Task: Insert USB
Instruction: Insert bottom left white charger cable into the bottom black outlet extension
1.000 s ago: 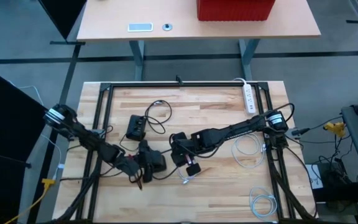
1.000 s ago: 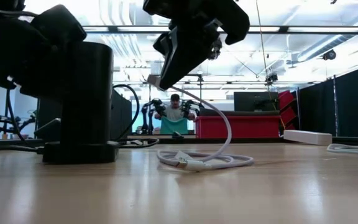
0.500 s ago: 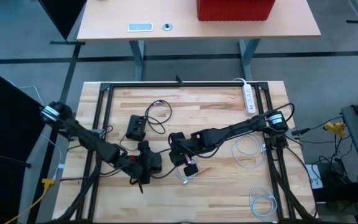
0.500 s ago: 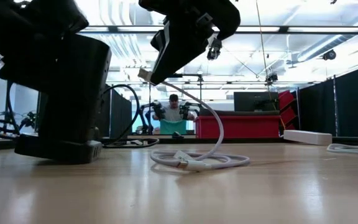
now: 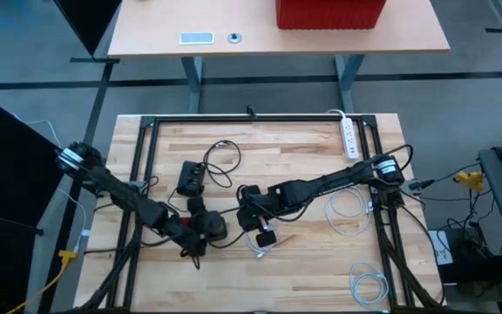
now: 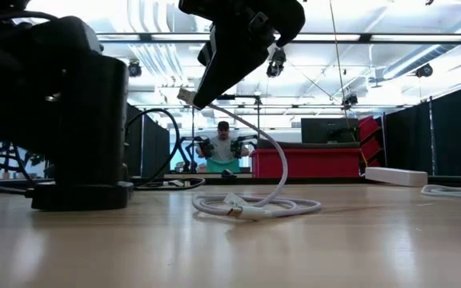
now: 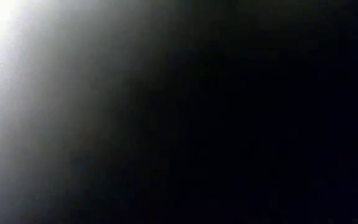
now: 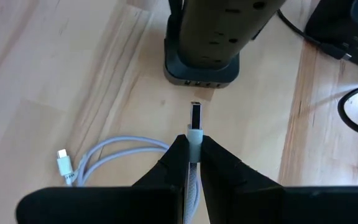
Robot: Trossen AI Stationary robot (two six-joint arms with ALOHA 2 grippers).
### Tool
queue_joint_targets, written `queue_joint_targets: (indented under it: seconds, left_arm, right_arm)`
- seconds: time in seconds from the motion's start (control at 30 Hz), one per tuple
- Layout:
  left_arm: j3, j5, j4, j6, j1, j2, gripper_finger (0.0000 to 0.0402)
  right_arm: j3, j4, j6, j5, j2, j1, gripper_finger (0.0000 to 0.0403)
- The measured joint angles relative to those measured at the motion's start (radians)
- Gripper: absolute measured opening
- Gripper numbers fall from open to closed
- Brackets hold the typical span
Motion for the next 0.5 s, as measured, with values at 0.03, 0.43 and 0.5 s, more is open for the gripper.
queue_joint_targets:
  seconds: [0.03,0.43,0.5]
  left_arm:
    - [0.012,0.004,-0.037,-0.014,0.001,-0.004,0.0339]
    - [0.186,0.122,-0.350,-0.071,0.001,-0.034,0.0370]
    - [0.224,0.135,-0.435,-0.104,0.000,-0.033,0.0367]
  right_arm:
    - [0.000,0.000,0.005,0.000,0.000,0.000,0.0014]
    - [0.000,-0.001,0.006,0.000,0.000,0.000,0.0014]
    - [0.000,-0.001,-0.008,0.000,0.000,0.000,0.0014]
